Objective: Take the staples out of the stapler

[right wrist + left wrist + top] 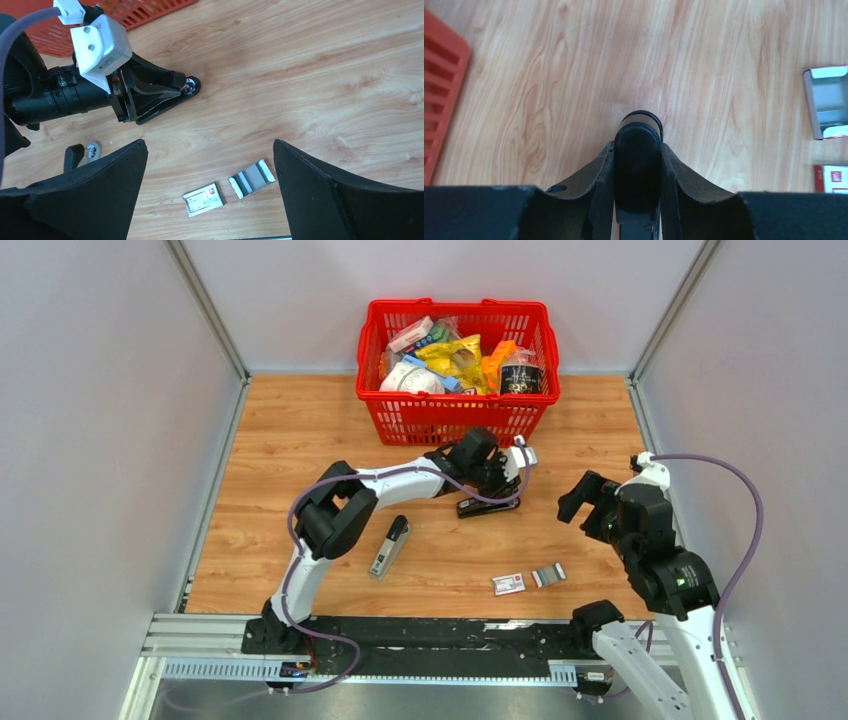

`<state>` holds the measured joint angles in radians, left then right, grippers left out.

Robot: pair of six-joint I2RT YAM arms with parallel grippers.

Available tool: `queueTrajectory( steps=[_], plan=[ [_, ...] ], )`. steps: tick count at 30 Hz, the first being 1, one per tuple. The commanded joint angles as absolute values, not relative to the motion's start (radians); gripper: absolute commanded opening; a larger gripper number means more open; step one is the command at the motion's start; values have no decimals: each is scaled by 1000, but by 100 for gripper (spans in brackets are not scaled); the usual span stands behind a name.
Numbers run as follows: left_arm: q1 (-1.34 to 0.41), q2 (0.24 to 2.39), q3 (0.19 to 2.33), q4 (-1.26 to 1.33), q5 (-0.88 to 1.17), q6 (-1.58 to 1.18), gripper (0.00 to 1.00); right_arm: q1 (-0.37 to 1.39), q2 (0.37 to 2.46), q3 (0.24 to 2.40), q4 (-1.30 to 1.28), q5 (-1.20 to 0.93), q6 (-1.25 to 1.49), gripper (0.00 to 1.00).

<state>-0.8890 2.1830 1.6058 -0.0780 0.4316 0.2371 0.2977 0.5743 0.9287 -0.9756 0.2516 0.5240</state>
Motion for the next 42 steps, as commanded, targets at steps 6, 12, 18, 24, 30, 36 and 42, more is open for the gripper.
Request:
queueTrajectory(
  steps=[6,12,18,24,30,36,42],
  plan=[
    [-876,1907,1485,35,422,86,0,293,610,997,-942,121,446,100],
    [-844,1792,1398,51,544,6,0,291,603,1015,-899,-37,388,100],
    [-808,1645,1252,155,702,-123,0,294,629,1020,-850,-181,304,100],
    [-799,1499,1122,232,842,-215,0,298,675,1023,-775,-401,314,94],
    [-799,1367,973,405,926,-356,0,305,741,1051,-716,-644,288,86],
    [-799,1315,851,676,986,-579,0,359,768,1068,-669,-774,264,77],
    [-799,1330,818,848,1002,-696,0,492,801,1074,-676,-740,232,46]
  ],
)
